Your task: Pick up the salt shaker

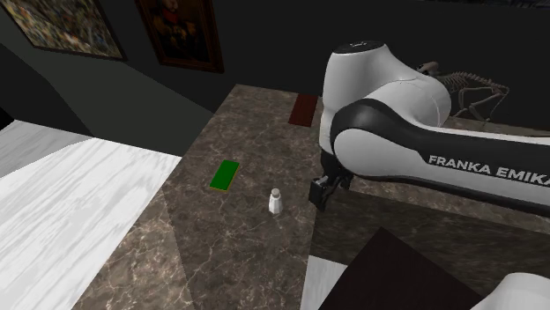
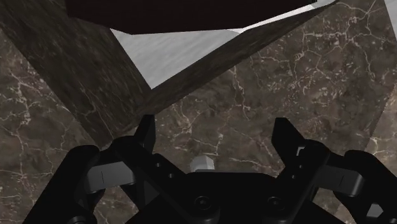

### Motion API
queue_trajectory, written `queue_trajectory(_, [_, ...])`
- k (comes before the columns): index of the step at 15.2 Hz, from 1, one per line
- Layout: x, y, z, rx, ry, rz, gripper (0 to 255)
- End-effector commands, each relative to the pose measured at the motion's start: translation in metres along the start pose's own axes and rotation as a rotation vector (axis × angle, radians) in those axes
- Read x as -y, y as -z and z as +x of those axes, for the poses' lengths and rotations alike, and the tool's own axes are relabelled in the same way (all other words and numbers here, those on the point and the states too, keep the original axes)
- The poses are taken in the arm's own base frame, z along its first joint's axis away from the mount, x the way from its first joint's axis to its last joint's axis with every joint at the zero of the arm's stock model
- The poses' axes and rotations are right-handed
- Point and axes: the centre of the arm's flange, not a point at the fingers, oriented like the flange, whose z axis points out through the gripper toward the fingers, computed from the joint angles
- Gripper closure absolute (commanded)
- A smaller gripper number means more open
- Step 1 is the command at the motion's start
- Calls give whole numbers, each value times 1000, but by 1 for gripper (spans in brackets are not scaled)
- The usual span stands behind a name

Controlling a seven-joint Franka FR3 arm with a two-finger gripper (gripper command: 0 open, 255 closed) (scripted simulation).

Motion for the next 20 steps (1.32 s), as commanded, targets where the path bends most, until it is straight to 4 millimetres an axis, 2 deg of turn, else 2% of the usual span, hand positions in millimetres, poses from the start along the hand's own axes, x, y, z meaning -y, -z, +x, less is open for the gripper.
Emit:
queue_trajectory(1, [1, -15, 23, 9, 6, -1, 0])
queue_trajectory(16, [14, -119, 201, 73, 52, -2, 0])
queue_trajectory(20, [13, -135, 204, 73, 52, -2, 0])
